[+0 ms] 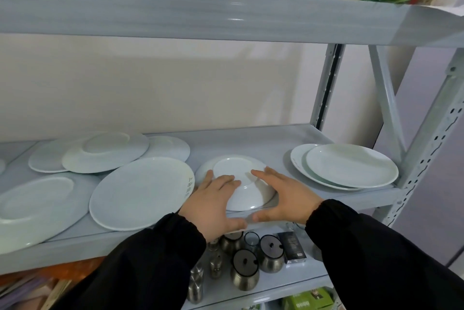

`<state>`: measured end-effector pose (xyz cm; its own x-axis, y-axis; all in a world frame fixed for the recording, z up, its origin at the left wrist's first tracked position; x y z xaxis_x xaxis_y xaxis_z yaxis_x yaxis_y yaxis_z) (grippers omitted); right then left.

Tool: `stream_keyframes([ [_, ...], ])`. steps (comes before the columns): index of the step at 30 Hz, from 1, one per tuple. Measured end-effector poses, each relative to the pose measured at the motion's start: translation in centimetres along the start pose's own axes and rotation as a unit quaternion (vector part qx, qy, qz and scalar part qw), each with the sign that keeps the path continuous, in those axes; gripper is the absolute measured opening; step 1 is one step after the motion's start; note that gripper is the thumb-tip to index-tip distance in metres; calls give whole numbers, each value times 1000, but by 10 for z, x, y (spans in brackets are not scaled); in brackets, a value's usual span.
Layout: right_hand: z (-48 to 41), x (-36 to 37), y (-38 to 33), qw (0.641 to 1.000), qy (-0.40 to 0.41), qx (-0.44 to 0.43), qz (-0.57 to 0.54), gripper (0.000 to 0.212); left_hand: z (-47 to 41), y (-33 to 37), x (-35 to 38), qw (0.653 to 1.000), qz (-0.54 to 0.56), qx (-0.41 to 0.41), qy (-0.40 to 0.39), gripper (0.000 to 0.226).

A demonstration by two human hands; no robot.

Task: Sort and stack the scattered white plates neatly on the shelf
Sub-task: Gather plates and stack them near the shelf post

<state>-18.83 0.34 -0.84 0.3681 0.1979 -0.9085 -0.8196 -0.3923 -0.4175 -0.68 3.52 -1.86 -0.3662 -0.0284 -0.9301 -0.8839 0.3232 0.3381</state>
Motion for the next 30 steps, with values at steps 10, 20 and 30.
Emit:
stream_keyframes([
  [10,-15,-7,0,988,47,44,-141,70,-11,1,-6,995,76,-53,24,106],
  [20,-19,-11,-2,992,10,15,-128,80,3,4,-15,988,91,25,119,89],
  [30,14,10,4,988,22,-37,146,96,30,22,13,979,-126,100,128,78],
])
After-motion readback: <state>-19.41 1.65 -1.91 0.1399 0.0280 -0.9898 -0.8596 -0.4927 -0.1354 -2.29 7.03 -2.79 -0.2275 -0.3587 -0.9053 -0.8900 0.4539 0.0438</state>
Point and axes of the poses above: each hand's wrist, its own z-axis away from the middle knuckle, its own x-axis out of the palm, y = z × x, the point moved 6 cm from there along -z, towards the middle knuckle, and after that the axes turned 3 degrees about z, right-handed, at the moved point
